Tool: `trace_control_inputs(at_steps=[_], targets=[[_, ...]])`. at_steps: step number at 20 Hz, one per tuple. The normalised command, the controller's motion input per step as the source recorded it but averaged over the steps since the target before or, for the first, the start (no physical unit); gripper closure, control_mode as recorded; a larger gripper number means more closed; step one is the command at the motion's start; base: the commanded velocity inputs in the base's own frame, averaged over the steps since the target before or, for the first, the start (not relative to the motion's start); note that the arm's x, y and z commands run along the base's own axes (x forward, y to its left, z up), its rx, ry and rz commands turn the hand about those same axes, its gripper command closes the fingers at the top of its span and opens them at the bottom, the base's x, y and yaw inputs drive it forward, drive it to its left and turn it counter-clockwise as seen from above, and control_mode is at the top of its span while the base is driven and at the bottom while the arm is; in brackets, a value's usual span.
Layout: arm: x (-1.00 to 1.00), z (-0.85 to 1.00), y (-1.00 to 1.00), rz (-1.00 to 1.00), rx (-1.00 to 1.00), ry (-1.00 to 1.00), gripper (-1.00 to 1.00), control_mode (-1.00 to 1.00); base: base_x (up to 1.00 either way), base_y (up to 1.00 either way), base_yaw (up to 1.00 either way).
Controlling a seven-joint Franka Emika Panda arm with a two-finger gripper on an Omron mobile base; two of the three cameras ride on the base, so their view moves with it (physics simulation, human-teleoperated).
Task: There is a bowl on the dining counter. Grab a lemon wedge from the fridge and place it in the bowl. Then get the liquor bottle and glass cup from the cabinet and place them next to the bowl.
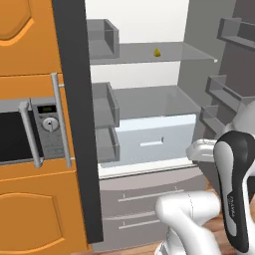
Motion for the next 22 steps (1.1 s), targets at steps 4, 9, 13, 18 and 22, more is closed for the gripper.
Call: trace_control_inputs(at_steps=[4,9,13,18,22], targets=[[0.00,0.00,0.00,0.00,0.00,0.00,-1.00,1.00,0.58,-0.08,0.00],[0.00,0.00,0.00,0.00,0.00,0.00,-1.00,1.00,0.59,-0.10,0.00],[0.00,0.00,0.00,0.00,0.00,0.00,-1.00,1.00,0.59,-0.11,0.00],[0.00,0.00,0.00,0.00,0.00,0.00,-1.00,1.00,0.58,-0.08,0.00],[0.00,0.00,0.00,0.00,0.00,0.00,-1.00,1.00,0.56,-0.03,-0.01]])
